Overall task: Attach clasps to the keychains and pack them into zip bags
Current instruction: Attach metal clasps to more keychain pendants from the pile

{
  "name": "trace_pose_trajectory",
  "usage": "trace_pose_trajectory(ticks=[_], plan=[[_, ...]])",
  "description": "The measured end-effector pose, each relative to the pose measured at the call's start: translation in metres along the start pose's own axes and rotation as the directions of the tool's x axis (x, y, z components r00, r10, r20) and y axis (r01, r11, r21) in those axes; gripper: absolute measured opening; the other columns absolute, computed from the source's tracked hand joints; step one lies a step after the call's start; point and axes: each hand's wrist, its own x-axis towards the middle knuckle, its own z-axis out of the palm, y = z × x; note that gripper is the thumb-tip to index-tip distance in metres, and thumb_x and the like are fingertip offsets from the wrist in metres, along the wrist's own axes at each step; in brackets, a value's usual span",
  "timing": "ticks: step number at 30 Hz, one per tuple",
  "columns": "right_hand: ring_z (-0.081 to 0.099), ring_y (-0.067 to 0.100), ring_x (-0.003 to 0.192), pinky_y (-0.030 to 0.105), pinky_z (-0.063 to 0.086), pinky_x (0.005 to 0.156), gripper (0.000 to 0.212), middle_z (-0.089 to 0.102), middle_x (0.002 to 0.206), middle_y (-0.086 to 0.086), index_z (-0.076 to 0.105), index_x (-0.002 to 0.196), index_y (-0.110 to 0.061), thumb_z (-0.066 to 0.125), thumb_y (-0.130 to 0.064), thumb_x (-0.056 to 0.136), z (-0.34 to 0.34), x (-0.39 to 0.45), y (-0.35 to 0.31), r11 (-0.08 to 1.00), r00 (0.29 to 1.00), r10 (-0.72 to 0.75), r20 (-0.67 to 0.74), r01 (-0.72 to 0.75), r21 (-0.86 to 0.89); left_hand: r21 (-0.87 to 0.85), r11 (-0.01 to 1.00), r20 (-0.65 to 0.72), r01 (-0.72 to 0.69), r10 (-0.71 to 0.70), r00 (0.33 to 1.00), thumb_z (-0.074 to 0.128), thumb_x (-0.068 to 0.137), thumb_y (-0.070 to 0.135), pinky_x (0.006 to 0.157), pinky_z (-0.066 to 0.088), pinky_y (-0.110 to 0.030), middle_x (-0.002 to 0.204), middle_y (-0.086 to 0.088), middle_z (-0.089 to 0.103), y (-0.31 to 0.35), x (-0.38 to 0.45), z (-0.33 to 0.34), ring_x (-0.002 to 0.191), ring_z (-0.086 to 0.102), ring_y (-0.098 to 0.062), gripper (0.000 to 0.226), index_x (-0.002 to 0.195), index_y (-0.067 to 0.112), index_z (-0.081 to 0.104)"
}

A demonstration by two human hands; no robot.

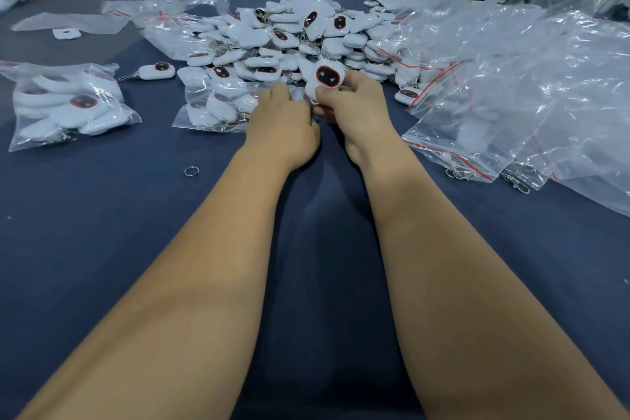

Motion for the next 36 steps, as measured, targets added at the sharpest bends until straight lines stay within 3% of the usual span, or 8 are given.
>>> trace_pose_trajectory(ticks=[4,7,11,14,19,25,29,36], plan=[[0.060,0.017,0.072,0.023,0.052,0.059,0.022,0.066,0.088,0.010,0.063,0.105,0.000,0.055,0.011,0.088,-0.001,0.001,0.000,0.999,1.000,0.006,0.011,-0.006,0.038,-0.028,0.999,0.011,0.019,-0.019,1.000,0.045,0.097,0.024,0.104,0.033,-0.041,0.134,-0.021,0.037,0.002,-0.001,0.000,0.127,0.031,-0.037,0.035,0.124,0.004,0.057],[0.056,0.014,0.061,0.020,0.046,0.052,0.020,0.065,0.080,0.007,0.063,0.102,-0.004,0.054,0.007,0.088,-0.003,0.000,-0.003,1.000,0.999,0.026,0.036,-0.026,-0.002,-0.330,0.934,-0.068,0.134,-0.165,0.984,0.045,0.094,0.014,0.098,0.038,-0.037,0.132,-0.021,0.049,0.002,0.002,-0.006,0.124,0.044,-0.035,0.033,0.120,0.005,0.062],[0.052,0.013,0.054,0.021,0.043,0.050,0.023,0.062,0.075,0.006,0.062,0.107,-0.006,0.054,0.003,0.087,-0.001,-0.002,-0.005,0.996,0.993,0.057,0.100,-0.050,-0.074,-0.843,0.478,-0.001,0.249,-0.463,0.886,0.046,0.089,0.007,0.071,0.040,-0.031,0.080,0.000,0.054,-0.004,0.009,-0.017,0.080,0.050,-0.023,0.027,0.072,0.026,0.054],[0.053,0.010,0.053,0.021,0.044,0.051,0.025,0.064,0.077,0.005,0.060,0.110,-0.009,0.056,0.001,0.088,-0.001,-0.005,-0.005,0.991,0.991,0.050,0.124,-0.034,-0.128,-0.910,0.317,0.074,0.265,-0.505,0.860,0.059,0.088,0.016,0.060,0.034,-0.029,0.073,-0.001,0.050,-0.005,0.011,-0.020,0.071,0.043,-0.017,0.013,0.075,0.021,0.057],[0.051,0.004,0.048,0.017,0.041,0.047,0.027,0.064,0.079,0.003,0.059,0.108,-0.013,0.057,0.002,0.086,0.000,-0.006,-0.004,0.977,0.992,0.040,0.123,-0.013,-0.213,-0.926,0.313,0.073,0.209,-0.394,0.916,0.058,0.084,0.017,0.052,0.027,-0.027,0.061,-0.001,0.046,-0.003,0.010,-0.016,0.058,0.035,-0.018,0.021,0.064,0.017,0.056],[0.058,0.015,0.072,0.025,0.045,0.064,0.029,0.066,0.092,0.010,0.061,0.106,-0.013,0.061,0.002,0.081,0.001,-0.007,-0.002,0.966,0.990,0.016,0.143,0.021,-0.258,-0.920,0.339,0.077,0.195,-0.331,0.940,0.053,0.083,0.011,0.050,0.025,-0.026,0.047,0.006,0.042,-0.003,0.007,-0.016,0.048,0.032,-0.013,0.040,0.044,0.020,0.047],[0.050,0.010,0.051,0.020,0.041,0.048,0.025,0.061,0.072,0.003,0.060,0.099,-0.016,0.058,0.000,0.081,0.003,-0.008,-0.004,0.967,0.989,0.008,0.146,0.030,-0.253,-0.896,0.400,0.053,0.191,-0.331,0.942,0.056,0.086,0.013,0.053,0.029,-0.026,0.054,0.003,0.048,-0.003,0.005,-0.015,0.052,0.037,-0.015,0.029,0.058,0.018,0.056],[0.052,0.014,0.053,0.023,0.042,0.049,0.015,0.061,0.084,0.001,0.061,0.101,-0.019,0.050,-0.010,0.094,0.003,-0.009,-0.006,0.962,0.989,-0.007,0.145,0.046,-0.271,-0.870,0.460,0.035,0.177,-0.300,0.953,0.054,0.085,0.014,0.057,0.029,-0.029,0.061,-0.007,0.045,-0.002,0.003,-0.016,0.056,0.036,-0.018,0.015,0.071,0.008,0.058]])
